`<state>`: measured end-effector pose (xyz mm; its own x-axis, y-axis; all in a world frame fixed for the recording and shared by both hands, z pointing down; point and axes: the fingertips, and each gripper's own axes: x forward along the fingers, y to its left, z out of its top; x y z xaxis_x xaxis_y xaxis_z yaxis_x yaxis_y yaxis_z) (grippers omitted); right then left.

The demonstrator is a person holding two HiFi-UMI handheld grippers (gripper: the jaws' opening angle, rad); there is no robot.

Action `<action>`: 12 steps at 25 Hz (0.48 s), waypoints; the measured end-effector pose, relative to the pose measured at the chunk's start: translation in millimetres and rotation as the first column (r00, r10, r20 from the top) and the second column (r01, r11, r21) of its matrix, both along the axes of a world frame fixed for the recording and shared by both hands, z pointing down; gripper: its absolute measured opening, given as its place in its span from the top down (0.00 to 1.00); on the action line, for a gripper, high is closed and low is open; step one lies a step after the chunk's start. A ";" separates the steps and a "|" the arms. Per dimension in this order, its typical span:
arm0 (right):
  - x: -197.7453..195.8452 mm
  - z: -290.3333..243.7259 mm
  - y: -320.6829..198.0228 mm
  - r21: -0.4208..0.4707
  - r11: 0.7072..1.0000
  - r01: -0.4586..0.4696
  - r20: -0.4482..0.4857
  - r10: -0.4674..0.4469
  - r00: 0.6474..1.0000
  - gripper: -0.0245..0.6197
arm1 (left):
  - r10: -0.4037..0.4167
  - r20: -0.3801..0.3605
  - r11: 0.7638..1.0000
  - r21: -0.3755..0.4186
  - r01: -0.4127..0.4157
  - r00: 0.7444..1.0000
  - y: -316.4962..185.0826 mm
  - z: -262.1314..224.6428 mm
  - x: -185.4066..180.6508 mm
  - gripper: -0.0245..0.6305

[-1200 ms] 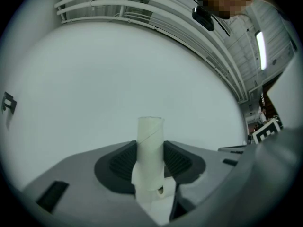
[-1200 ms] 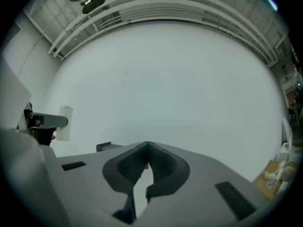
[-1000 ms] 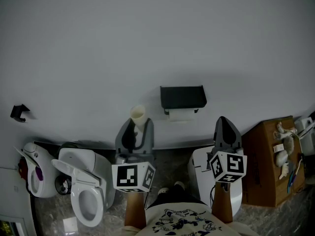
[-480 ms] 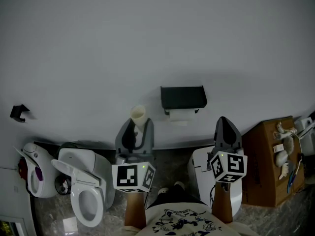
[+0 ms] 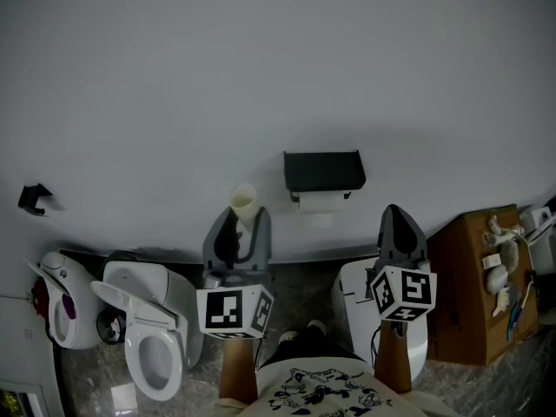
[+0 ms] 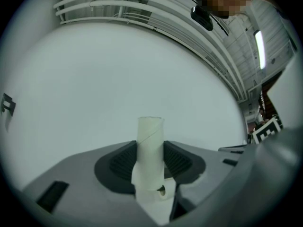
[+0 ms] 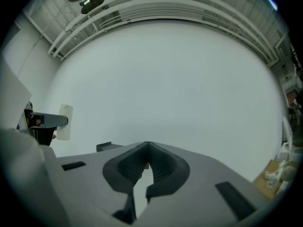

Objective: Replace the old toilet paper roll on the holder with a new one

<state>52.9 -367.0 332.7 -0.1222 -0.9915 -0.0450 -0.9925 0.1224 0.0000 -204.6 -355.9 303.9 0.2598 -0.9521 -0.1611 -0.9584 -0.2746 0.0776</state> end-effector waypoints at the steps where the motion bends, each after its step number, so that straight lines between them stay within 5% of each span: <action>1: -0.2 -0.4 0.3 0.000 1.000 0.000 -0.001 0.000 1.000 0.93 | 0.000 0.000 1.000 0.000 0.000 1.000 0.2 -0.4 -0.1 0.69; 12: 0.8 -2.0 0.6 -0.001 1.000 0.002 -0.003 -0.002 1.000 0.93 | 0.005 0.003 1.000 0.003 -0.005 1.000 0.6 -2.1 3.6 0.69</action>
